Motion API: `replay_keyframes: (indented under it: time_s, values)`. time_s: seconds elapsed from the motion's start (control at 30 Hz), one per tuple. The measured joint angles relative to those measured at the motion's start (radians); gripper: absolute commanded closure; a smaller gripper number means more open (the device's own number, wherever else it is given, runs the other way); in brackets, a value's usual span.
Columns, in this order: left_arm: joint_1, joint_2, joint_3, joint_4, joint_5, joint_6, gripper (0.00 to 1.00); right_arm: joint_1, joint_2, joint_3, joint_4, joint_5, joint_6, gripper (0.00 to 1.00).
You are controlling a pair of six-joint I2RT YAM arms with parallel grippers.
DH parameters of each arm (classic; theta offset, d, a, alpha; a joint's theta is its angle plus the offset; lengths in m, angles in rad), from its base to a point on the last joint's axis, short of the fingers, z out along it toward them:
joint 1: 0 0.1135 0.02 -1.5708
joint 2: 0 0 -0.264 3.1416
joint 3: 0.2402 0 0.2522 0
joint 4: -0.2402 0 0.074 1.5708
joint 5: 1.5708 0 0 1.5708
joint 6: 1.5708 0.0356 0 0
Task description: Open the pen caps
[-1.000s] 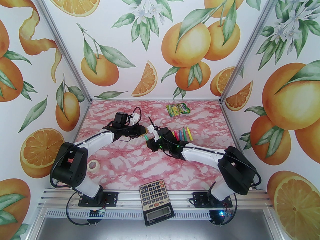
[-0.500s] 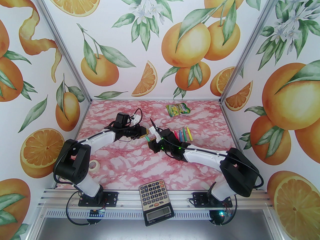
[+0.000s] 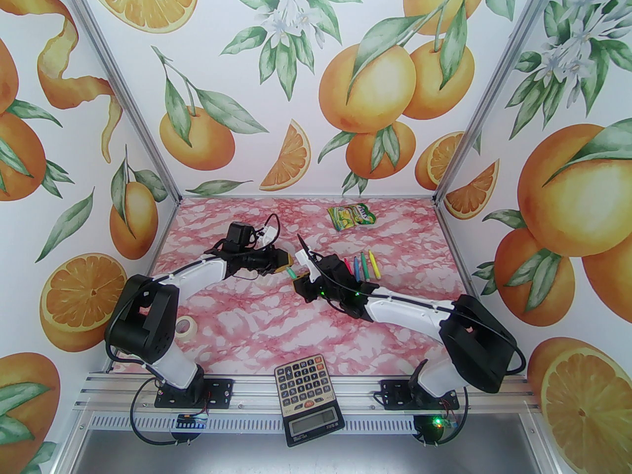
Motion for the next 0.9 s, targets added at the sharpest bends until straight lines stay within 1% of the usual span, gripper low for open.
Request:
replay_keyframes:
  time_s: [0.2, 0.27, 0.4, 0.47, 0.6, 0.67, 0.77, 0.9]
  values:
    - [0.011, 0.0, 0.025, -0.051, 0.008, 0.026, 1.0, 0.0, 0.0, 0.0, 0.013, 0.0, -0.014, 1.0]
    - [0.031, 0.0, 0.04, -0.051, -0.047, 0.05, 1.0, 0.0, -0.009, -0.011, -0.035, -0.001, -0.022, 1.0]
    - [0.135, 0.002, 0.085, -0.039, -0.15, 0.084, 1.0, 0.0, -0.013, -0.06, -0.149, -0.006, -0.033, 1.0]
    - [0.148, 0.002, 0.089, -0.034, -0.173, 0.096, 1.0, 0.0, -0.013, -0.067, -0.176, -0.008, -0.037, 1.0]
    - [0.135, 0.002, 0.09, -0.046, -0.185, 0.117, 1.0, -0.002, -0.013, -0.068, -0.185, -0.007, -0.038, 1.0]
    - [0.126, 0.002, 0.103, -0.092, -0.2, 0.153, 1.0, -0.002, -0.013, -0.068, -0.188, -0.001, -0.037, 1.0]
    - [0.094, 0.004, 0.157, -0.209, -0.267, 0.23, 1.0, -0.007, -0.008, -0.061, -0.193, 0.026, -0.028, 1.0]
    - [0.019, 0.004, 0.231, -0.335, -0.367, 0.312, 1.0, -0.014, 0.052, -0.003, -0.207, 0.092, 0.006, 1.0]
